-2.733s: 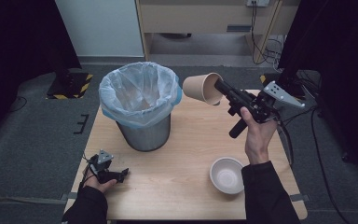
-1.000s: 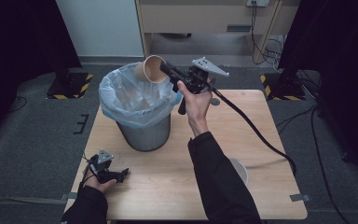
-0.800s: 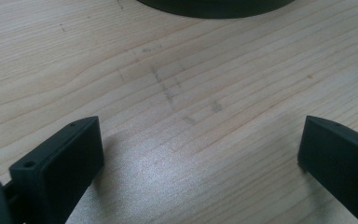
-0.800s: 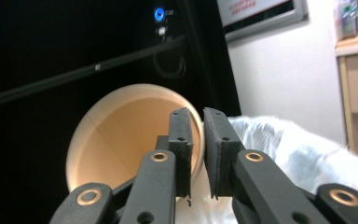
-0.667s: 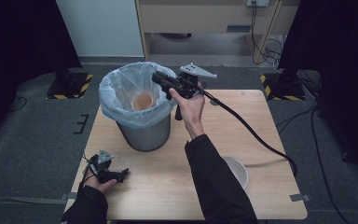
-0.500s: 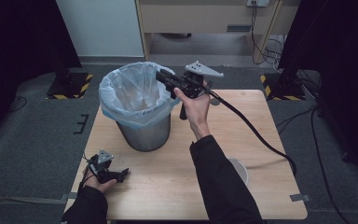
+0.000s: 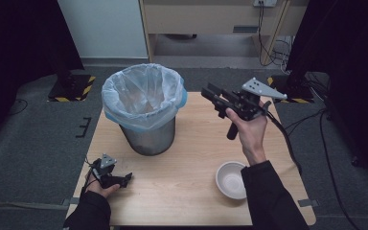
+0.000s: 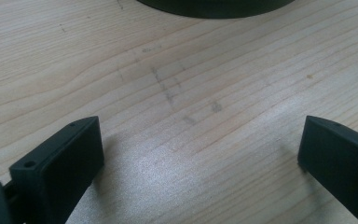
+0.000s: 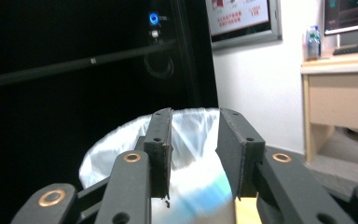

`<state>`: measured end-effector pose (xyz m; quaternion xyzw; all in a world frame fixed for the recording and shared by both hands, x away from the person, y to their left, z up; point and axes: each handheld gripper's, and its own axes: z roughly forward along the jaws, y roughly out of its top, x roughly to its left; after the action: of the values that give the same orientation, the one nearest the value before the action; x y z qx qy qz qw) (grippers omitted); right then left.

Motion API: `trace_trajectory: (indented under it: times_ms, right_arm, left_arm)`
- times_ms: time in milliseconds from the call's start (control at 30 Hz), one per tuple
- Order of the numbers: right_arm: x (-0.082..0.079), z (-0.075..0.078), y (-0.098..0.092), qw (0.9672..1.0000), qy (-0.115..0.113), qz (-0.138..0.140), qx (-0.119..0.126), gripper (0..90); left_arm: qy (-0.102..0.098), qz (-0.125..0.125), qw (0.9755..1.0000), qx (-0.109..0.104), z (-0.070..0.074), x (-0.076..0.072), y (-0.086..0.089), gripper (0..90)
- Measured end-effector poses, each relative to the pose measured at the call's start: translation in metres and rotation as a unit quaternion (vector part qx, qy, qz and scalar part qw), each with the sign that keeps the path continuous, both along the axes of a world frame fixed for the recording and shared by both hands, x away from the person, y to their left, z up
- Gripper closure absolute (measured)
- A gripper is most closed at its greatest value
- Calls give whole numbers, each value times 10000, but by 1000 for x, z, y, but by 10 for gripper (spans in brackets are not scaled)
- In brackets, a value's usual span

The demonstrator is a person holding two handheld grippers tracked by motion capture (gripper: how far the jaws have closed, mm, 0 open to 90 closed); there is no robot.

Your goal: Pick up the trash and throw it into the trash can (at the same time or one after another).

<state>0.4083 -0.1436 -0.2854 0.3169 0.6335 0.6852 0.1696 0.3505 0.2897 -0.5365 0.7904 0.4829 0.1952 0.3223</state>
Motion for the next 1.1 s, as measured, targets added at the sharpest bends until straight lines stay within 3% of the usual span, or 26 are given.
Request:
trace_trajectory:
  times_ms: [100, 200, 233, 400, 500, 533, 567, 633, 667, 700, 767, 900, 933, 1100]
  right_arm:
    - [-12, -14, -14, 9998, 101, -21, -190, 629]
    - [-19, -24, -24, 9996, 157, -88, -231, 619]
    - [-24, -35, -36, 9992, 254, -173, -240, 611]
    - [-33, -59, -57, 9978, 456, -316, -360, 575]
    - [-42, -86, -75, 9952, 652, -440, -580, 547]
    - [-42, -86, -75, 9952, 652, -440, -580, 547]
    - [-45, -100, -83, 9932, 772, -514, -699, 530]
    - [-45, -112, -90, 9888, 965, -574, -979, 493]
    - [-45, -112, -90, 9888, 965, -574, -979, 493]
    - [-46, -123, -96, 9853, 1056, -672, -1166, 489]
    - [-47, -134, -102, 9829, 1194, -688, -1221, 485]
    - [-45, -153, -113, 9750, 1377, -822, -1537, 462]
    - [-45, -153, -113, 9750, 1377, -822, -1537, 462]
    - [-37, -179, -123, 9655, 1651, -867, -1815, 430]
  left_arm:
    - [0, 0, 10000, -2, 0, 0, 0, 0]
    - [-1, 1, 10000, -2, 0, 0, 0, 0]
    - [-1, 1, 10000, -2, 0, 0, 0, 0]
    - [-2, 2, 10000, -4, 0, 0, 0, 0]
    - [-1, 2, 10000, -3, 0, 0, 0, 0]
    - [-1, 2, 10000, -3, 0, 0, 0, 0]
    - [-1, 2, 10000, -3, 0, 0, 0, 0]
    - [0, 2, 10000, -5, 0, 0, 0, 0]
    - [0, 2, 10000, -5, 0, 0, 0, 0]
    - [0, -1, 10000, -4, 0, 0, 0, 0]
    - [9, -2, 10000, -9, 0, 0, 0, 0]
    - [5, -3, 10000, -11, 0, 0, 0, 0]
    - [5, -3, 10000, -11, 0, 0, 0, 0]
    - [5, -2, 10000, -10, 0, 0, 0, 0]
